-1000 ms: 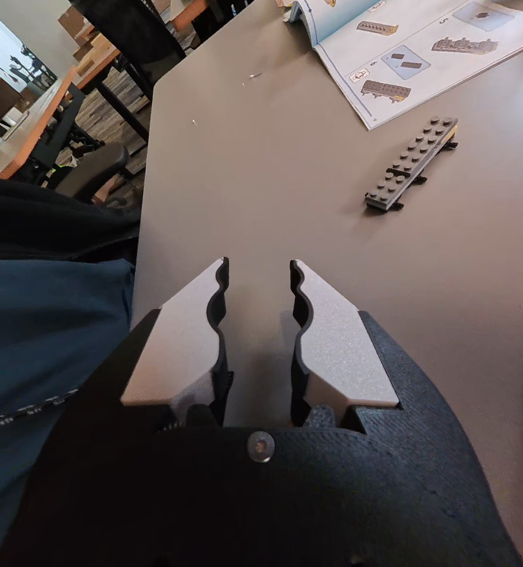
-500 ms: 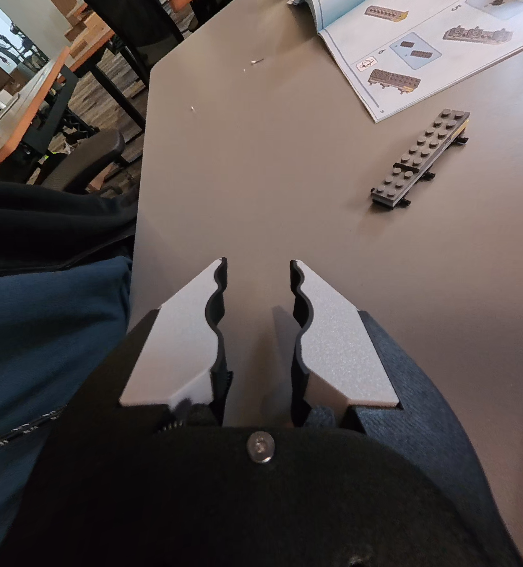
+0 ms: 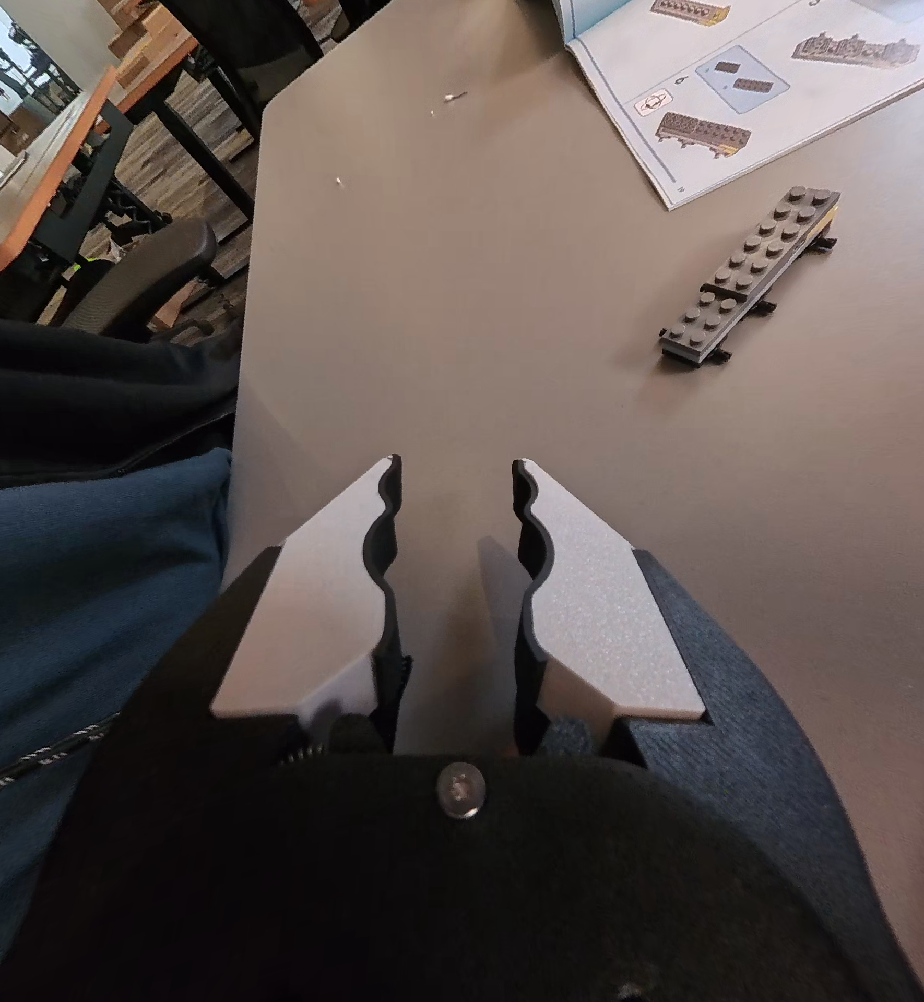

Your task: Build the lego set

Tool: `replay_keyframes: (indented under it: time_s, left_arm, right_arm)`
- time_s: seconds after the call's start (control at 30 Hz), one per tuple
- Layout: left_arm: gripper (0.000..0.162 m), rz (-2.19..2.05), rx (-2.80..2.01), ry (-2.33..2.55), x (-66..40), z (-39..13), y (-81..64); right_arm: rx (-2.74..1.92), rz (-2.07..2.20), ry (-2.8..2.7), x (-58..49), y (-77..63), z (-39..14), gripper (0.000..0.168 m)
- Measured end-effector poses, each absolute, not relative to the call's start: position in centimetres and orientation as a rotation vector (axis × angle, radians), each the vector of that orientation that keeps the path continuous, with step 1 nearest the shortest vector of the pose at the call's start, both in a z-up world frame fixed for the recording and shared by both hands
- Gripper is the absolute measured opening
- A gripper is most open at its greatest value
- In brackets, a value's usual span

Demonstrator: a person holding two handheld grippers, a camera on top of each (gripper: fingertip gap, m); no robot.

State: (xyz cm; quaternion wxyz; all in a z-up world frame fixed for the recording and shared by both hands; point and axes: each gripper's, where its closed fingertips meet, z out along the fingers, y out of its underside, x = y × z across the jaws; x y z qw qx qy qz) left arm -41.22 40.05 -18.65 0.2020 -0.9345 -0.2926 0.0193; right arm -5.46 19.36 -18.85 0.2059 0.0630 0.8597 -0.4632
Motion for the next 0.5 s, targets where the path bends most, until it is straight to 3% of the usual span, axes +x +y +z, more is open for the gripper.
replay_keyframes:
  time_s: [0.5]
  left_arm:
    - [0.028, 0.202, -2.824, -0.500, -40.3, -21.2, 40.0]
  right_arm:
    - [0.184, -1.295, 2.386, -5.5, 19.4, -18.8, 0.042]
